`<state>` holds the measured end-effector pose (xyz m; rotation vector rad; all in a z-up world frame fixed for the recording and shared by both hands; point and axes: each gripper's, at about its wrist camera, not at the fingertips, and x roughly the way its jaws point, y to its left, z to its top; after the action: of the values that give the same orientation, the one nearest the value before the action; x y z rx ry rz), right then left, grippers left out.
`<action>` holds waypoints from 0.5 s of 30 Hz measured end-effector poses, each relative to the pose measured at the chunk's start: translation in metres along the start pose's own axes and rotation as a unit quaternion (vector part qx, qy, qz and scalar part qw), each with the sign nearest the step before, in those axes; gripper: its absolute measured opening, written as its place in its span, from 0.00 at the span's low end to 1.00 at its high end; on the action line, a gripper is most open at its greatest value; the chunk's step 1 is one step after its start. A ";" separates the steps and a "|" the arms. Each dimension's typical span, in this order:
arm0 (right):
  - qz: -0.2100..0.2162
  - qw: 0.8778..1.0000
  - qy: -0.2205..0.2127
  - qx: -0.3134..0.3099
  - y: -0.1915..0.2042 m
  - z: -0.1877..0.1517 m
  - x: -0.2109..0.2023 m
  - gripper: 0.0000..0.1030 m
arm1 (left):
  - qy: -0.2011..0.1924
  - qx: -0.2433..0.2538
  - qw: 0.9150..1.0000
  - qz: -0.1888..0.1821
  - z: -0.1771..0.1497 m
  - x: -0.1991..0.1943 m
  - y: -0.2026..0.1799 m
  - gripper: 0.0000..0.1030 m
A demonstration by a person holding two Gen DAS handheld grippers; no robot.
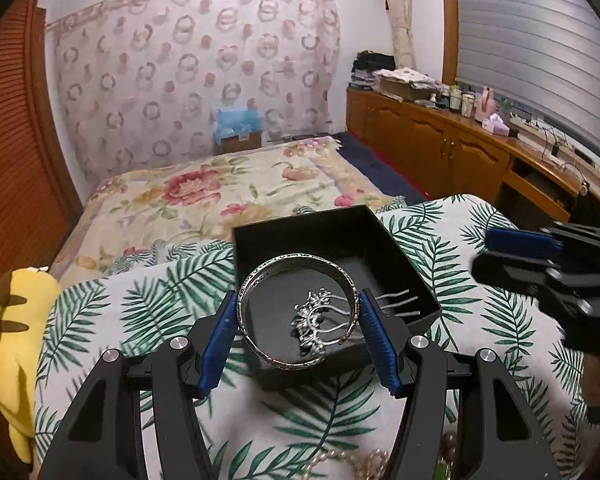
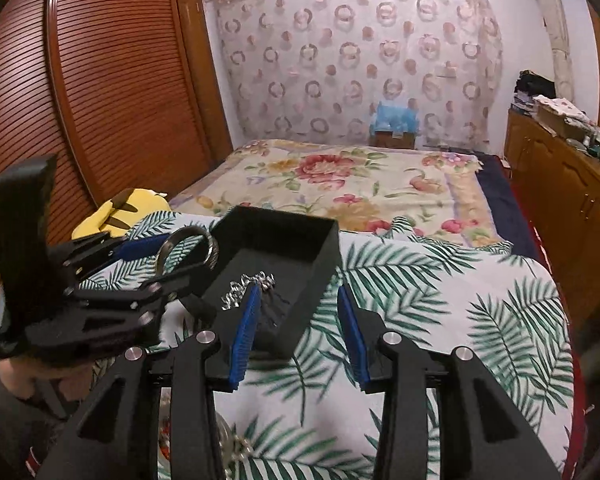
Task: Organize jewelry
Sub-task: 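Open the left gripper to release the silver bangle into the box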
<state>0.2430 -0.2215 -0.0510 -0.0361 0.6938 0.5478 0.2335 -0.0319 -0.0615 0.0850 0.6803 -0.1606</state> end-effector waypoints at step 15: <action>-0.007 1.000 -0.005 0.009 -0.008 -0.026 -0.018 0.41 | 0.025 0.010 1.000 0.004 0.008 0.028 -0.008 0.56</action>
<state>0.2204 -0.2423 -0.0612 -0.0202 0.6876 0.5283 0.2586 -0.0441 -0.0732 0.1108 0.7285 -0.1575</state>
